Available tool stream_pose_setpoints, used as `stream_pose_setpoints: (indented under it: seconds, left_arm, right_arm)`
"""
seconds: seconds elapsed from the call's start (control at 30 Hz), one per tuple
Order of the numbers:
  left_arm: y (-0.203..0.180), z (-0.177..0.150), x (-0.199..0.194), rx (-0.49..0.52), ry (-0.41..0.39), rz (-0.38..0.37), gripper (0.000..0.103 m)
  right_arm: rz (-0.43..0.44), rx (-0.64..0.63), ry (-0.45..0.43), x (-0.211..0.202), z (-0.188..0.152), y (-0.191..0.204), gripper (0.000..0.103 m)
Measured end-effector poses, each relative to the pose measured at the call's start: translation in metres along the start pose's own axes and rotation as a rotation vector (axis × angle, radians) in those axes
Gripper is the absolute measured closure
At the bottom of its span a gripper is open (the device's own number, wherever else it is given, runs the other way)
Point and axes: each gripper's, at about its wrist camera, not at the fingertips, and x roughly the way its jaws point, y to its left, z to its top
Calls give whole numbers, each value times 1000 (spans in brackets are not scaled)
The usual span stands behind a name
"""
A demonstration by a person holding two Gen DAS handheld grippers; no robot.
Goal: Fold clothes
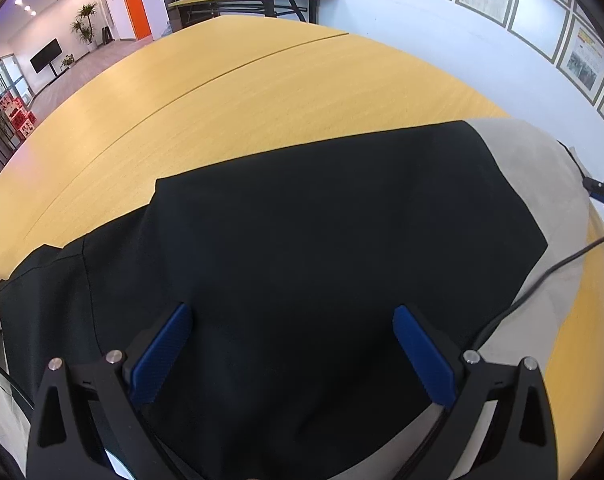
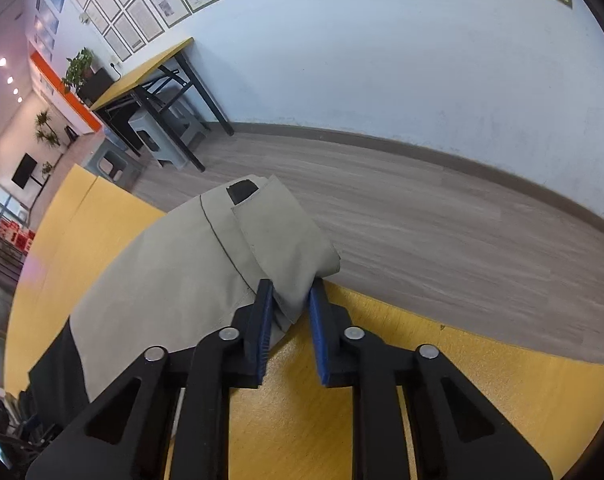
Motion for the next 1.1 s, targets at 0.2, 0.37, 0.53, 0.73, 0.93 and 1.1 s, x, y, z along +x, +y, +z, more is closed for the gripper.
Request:
stream_pose_setpoints:
  seconds: [0.2,0.37,0.53,0.73,0.93,1.1]
  left_arm:
    - [-4,-11,-14,50,-26,-8,0]
    - [3,-20,-18,12,-31,-33,0]
    - [6,-19,-31,13,-1,0,0]
    - [84,-84,-160,-209,-186,12,0]
    - [187,-198,-309,-368,-307,172,0]
    - [244,-306,-403,-487,-343,317,0]
  right_arm:
    - [137,0,-172,-77,8,14,97]
    - [168,-47,-242,-129,4,26,97]
    - [195,-126,-269,-156,-3,53,97]
    - [488,-401,-369,-245,-21,178,97]
    - [766,-686,-322,-322,-127,314,97]
    - [801,-860,-177,-303,-262,394,97]
